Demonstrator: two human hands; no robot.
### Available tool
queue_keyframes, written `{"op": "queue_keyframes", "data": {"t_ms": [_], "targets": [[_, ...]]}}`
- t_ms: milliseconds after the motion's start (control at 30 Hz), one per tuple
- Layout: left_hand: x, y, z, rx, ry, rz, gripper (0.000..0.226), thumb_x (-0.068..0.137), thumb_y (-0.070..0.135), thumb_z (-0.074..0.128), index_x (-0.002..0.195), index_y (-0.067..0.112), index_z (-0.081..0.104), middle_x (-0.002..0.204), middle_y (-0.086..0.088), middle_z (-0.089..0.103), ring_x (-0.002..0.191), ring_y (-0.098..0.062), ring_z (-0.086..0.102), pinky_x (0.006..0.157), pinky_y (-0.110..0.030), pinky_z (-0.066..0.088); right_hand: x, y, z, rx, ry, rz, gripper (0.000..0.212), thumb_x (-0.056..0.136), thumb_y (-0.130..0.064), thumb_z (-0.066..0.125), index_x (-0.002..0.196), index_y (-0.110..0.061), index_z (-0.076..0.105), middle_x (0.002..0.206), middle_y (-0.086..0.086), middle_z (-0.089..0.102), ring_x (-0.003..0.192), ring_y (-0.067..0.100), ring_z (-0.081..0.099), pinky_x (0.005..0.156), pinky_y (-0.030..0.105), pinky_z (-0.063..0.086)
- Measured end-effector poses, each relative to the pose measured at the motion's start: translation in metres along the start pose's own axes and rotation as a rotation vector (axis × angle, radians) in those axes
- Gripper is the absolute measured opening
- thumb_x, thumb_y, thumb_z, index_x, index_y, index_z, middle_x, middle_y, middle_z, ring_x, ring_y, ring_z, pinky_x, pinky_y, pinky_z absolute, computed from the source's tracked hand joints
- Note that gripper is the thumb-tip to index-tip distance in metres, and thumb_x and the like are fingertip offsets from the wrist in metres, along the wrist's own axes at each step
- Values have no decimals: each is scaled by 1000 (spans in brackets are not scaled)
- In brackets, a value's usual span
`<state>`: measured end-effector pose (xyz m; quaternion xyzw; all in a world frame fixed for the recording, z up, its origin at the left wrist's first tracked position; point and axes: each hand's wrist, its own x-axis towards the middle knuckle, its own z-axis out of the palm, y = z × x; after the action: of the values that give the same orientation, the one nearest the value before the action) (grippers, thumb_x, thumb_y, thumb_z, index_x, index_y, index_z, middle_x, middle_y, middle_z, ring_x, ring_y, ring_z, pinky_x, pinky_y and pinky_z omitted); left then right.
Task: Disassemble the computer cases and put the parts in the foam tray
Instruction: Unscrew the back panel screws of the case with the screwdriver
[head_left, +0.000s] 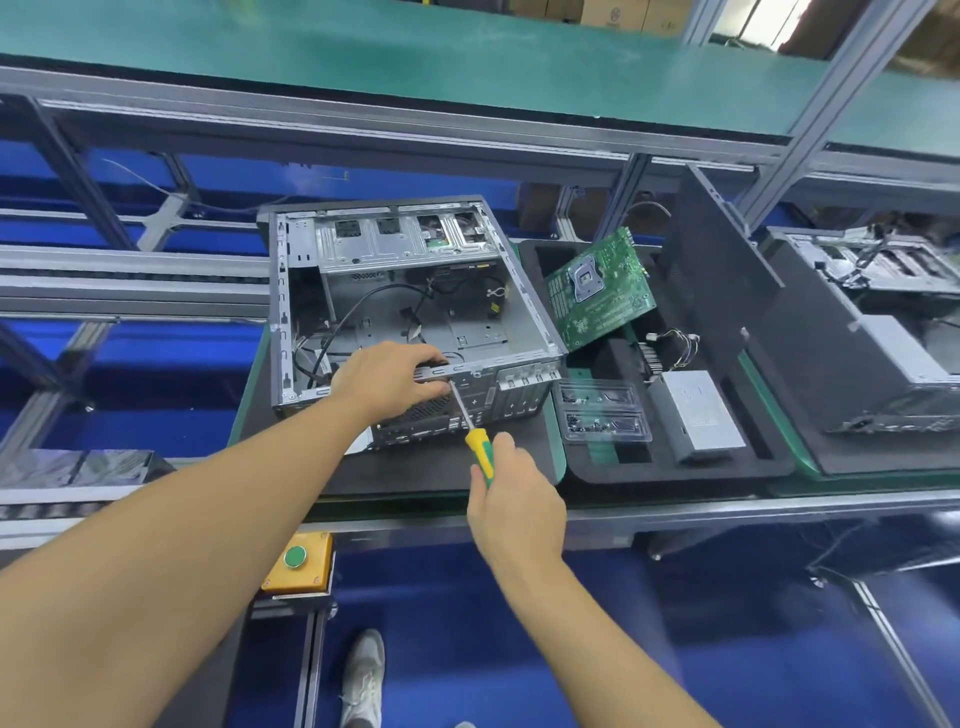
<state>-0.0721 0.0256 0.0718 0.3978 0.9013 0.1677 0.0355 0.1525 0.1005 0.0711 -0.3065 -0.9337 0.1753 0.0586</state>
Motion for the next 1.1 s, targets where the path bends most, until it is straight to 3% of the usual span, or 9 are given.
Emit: {"op": "queue_keyframes", "data": {"t_ms": [167,233,333,433,533,800,867,1000,1100], "targets": [[1,-1,-1,-2,-19,2,44,84,70,58,121,45,58,114,11,69,100,-21,63,69,-31,38,18,6,-14,1439,-628,654,27,95,-36,48,103,-12,59,75,3,50,54,14,47,37,22,27],[1,-1,-1,1,-17,12,45,85,69,58,122,46,58,115,12,68,102,-21,63,69,-32,38,20,10,-18,1648,-821,685,38,95,-29,42,107,0,64,74,6,52,58,17,46,36,23,28],[1,-2,-1,-4,-15,22,44,84,69,58,121,45,58,116,13,68,105,-20,62,72,-33,40,18,8,-15,1595,-795,611,28,100,-24,45,101,-3,63,79,8,60,60,18,53,39,25,36],[1,-2,-1,-9,-18,21,43,84,70,58,120,46,58,112,14,68,103,-20,62,71,-32,38,11,2,-5,1168,-464,460,11,97,-24,58,90,-16,54,90,4,57,63,15,62,41,24,42],[1,-2,-1,-16,-24,23,43,85,70,57,121,46,57,112,16,68,103,-19,63,71,-32,40,12,1,0,816,-248,354,24,91,-23,59,82,-23,37,91,4,53,58,20,62,39,22,41],[1,-2,-2,-17,-20,24,44,84,71,57,121,46,57,112,17,68,102,-18,63,70,-32,37,27,9,-30,1411,-899,657,42,102,-35,42,103,2,62,87,18,70,58,19,52,46,27,42],[1,-1,-2,-19,-20,29,43,84,70,58,120,46,57,114,18,68,102,-17,63,71,-32,38,25,7,-31,1244,-727,555,32,103,-30,46,93,-4,61,84,15,72,58,17,53,47,30,45],[2,-1,-2,-18,-15,36,42,85,69,58,119,45,58,115,16,69,99,-17,63,70,-31,37,18,5,-16,311,-145,131,31,94,-28,60,83,-23,32,78,-2,53,60,18,48,50,35,35],[1,-1,-1,-11,-17,30,41,85,69,58,119,45,57,118,17,68,102,-17,64,72,-32,39,18,1,-12,561,-315,264,31,94,-37,61,92,-20,34,85,1,56,54,17,51,44,24,35]]}}
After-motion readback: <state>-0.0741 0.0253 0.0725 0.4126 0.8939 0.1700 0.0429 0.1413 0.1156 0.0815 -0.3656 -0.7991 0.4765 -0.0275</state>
